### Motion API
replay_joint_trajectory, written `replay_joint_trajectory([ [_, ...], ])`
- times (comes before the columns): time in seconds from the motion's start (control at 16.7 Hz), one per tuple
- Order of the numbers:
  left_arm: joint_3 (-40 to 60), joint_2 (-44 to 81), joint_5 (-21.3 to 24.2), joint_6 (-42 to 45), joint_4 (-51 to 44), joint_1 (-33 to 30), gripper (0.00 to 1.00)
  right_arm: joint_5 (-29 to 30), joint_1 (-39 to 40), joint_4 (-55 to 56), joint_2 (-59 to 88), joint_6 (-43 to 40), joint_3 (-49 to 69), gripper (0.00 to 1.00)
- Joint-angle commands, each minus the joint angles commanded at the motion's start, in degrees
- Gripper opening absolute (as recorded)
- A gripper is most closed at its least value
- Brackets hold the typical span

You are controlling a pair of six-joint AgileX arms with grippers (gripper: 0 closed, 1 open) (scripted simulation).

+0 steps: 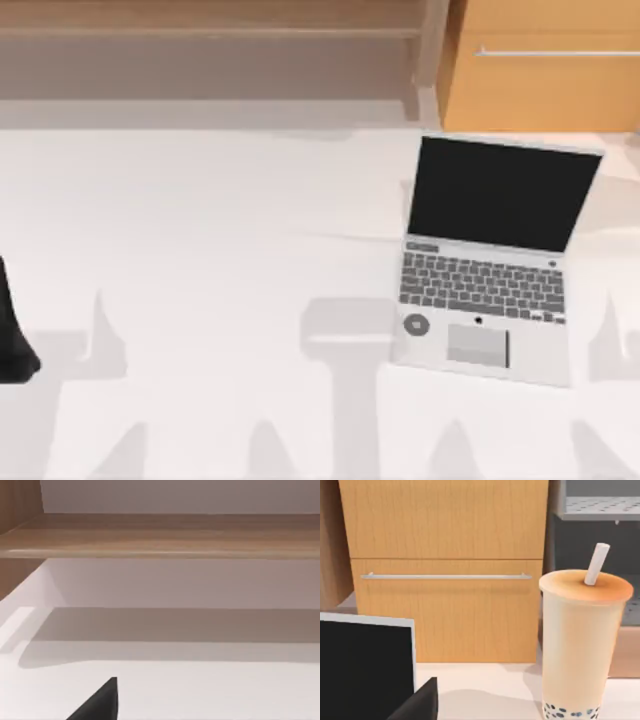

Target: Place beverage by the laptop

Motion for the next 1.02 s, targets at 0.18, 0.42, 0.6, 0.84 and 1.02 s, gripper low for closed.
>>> replay_joint_trajectory([
  [0.18,0.0,0.0,0.0,0.0,0.0,0.0,1.0,-0.13,-0.13,0.49,0.56,-0.02,0.16,1.0],
  [0.42,0.0,0.0,0.0,0.0,0.0,0.0,1.0,-1.5,-1.67,7.6,8.52,-0.28,2.21,1.0],
  [0.6,0.0,0.0,0.0,0.0,0.0,0.0,1.0,-2.83,-3.37,17.72,20.31,-0.43,4.22,1.0],
  [0.84,0.0,0.0,0.0,0.0,0.0,0.0,1.0,-4.6,-5.48,31.66,39.88,-0.46,6.59,1.0],
  [1.02,0.0,0.0,0.0,0.0,0.0,0.0,1.0,-6.04,-6.92,40.17,51.29,-0.49,8.36,1.0],
])
